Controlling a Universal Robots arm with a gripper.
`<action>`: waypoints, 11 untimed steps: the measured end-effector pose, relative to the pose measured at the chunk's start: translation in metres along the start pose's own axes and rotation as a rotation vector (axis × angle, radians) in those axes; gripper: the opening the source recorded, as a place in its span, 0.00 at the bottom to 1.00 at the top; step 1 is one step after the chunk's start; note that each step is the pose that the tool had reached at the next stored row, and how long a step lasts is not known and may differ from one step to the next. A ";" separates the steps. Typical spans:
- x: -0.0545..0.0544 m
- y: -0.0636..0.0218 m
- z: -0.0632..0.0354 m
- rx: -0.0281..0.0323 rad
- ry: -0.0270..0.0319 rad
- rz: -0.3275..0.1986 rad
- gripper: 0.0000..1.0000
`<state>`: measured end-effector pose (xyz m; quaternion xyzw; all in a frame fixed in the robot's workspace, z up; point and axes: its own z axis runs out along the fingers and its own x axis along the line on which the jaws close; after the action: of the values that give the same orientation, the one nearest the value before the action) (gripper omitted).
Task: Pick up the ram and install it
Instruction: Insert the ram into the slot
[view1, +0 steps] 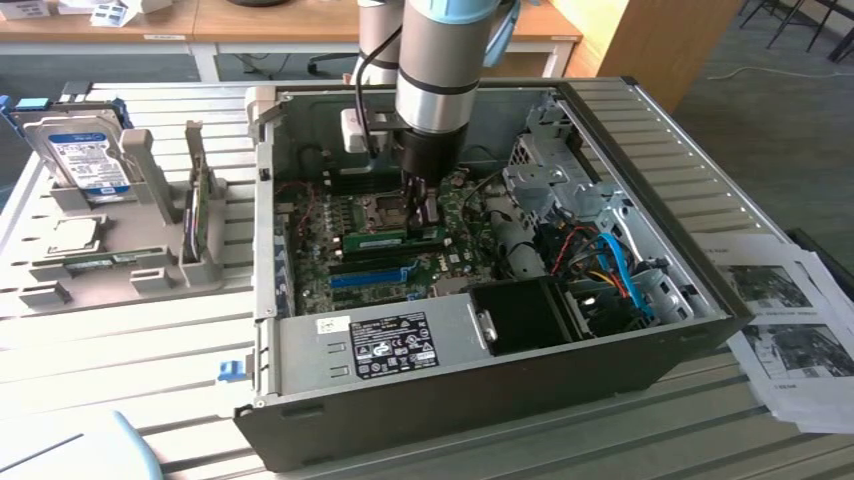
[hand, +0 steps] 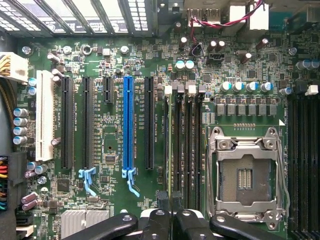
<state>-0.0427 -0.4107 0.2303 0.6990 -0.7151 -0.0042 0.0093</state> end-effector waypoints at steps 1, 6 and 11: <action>0.000 0.0000 0.0000 0.0000 0.0001 0.000 0.11; 0.000 0.0000 0.0006 0.0002 -0.0001 0.000 0.11; 0.000 0.0000 0.0008 0.0002 0.0000 0.000 0.11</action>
<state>-0.0427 -0.4105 0.2295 0.6990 -0.7151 -0.0042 0.0092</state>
